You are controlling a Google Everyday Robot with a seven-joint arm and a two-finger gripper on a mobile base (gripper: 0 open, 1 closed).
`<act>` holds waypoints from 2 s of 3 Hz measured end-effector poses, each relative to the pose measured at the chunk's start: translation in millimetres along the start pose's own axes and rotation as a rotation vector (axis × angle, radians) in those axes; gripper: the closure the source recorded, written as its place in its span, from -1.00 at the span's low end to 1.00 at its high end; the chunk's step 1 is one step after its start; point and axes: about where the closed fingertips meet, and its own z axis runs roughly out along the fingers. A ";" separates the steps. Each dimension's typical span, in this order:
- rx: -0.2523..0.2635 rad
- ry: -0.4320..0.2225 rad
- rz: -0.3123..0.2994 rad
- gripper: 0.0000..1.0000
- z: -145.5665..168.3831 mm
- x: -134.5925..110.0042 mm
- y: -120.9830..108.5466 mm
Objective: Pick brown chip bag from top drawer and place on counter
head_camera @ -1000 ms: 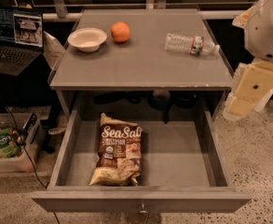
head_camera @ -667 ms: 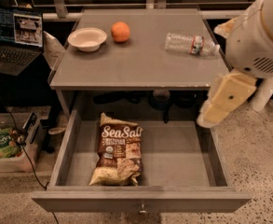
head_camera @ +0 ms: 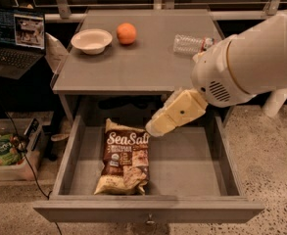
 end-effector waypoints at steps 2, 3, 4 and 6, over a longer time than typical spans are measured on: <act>-0.085 -0.046 0.118 -1.00 35.0 -4.7 9.9; -0.120 -0.024 0.173 -1.00 52.3 4.3 17.6; -0.176 0.031 0.270 -1.00 103.8 20.9 44.0; -0.219 0.215 0.447 -1.00 199.0 65.8 85.4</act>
Offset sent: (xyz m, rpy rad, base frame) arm 0.0092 0.0223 -0.0198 0.1037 0.0721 -0.0168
